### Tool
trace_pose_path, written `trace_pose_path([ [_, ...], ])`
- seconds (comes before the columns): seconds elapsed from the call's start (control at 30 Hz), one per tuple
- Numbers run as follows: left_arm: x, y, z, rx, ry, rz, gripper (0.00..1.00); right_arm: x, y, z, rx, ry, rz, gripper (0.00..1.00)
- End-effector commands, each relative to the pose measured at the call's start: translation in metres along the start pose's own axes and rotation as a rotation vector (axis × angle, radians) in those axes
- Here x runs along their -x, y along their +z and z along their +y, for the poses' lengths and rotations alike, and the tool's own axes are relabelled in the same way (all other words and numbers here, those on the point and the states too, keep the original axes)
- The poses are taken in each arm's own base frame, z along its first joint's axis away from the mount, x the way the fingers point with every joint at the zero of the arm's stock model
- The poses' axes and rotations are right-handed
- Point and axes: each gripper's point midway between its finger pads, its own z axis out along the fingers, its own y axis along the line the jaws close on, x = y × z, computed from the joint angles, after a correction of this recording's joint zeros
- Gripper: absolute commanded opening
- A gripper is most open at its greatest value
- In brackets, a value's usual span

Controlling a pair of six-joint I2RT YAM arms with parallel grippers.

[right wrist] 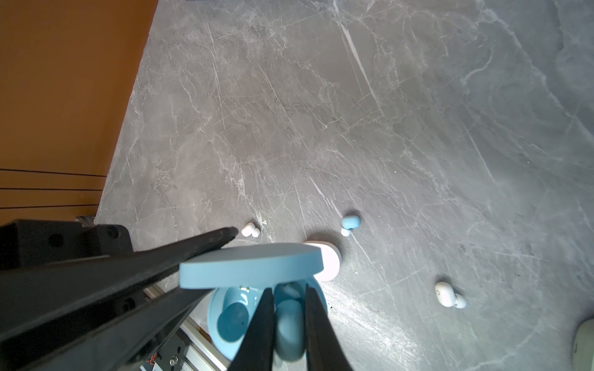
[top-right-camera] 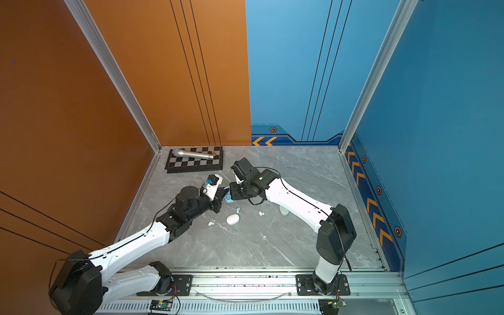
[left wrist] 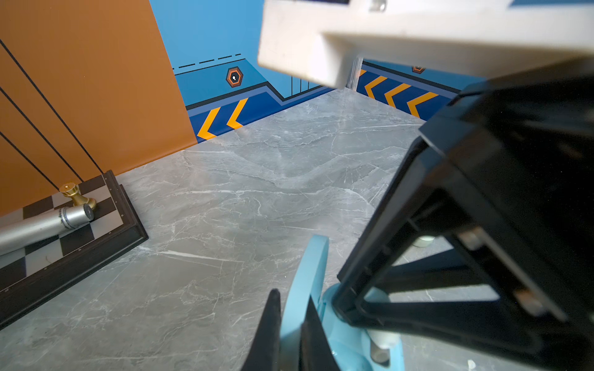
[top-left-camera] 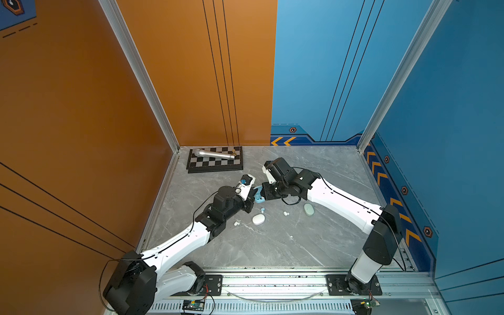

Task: Insert wireless bluetooth earbuds into charging case
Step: Insert the wireless bluetooth earbud into the charging case.

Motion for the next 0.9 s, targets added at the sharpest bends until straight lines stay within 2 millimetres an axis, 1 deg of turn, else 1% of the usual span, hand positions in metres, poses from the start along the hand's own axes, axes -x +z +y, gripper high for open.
trace_pose_path([
  [0.0, 0.027, -0.002, 0.0, 0.007, 0.003, -0.072, 0.0, 0.004, -0.012, -0.006, -0.015, -0.009, -0.033, 0.16],
  [0.13, 0.028, -0.003, 0.0, 0.005, 0.003, -0.074, 0.0, 0.006, -0.015, -0.011, -0.029, -0.003, -0.046, 0.15],
  [0.33, 0.027, -0.003, 0.0, 0.005, 0.003, -0.074, 0.0, 0.007, -0.016, -0.013, -0.039, -0.005, -0.052, 0.15],
  [0.5, 0.03, -0.004, -0.001, 0.003, 0.003, -0.079, 0.0, 0.006, -0.012, -0.015, -0.043, -0.004, -0.045, 0.15],
  [0.7, 0.034, -0.004, -0.001, 0.001, -0.004, -0.087, 0.0, 0.0, -0.004, -0.013, -0.041, -0.012, -0.025, 0.17],
  [0.87, 0.035, -0.004, 0.001, 0.008, -0.006, -0.089, 0.0, -0.002, -0.005, -0.009, -0.031, -0.021, -0.025, 0.2],
])
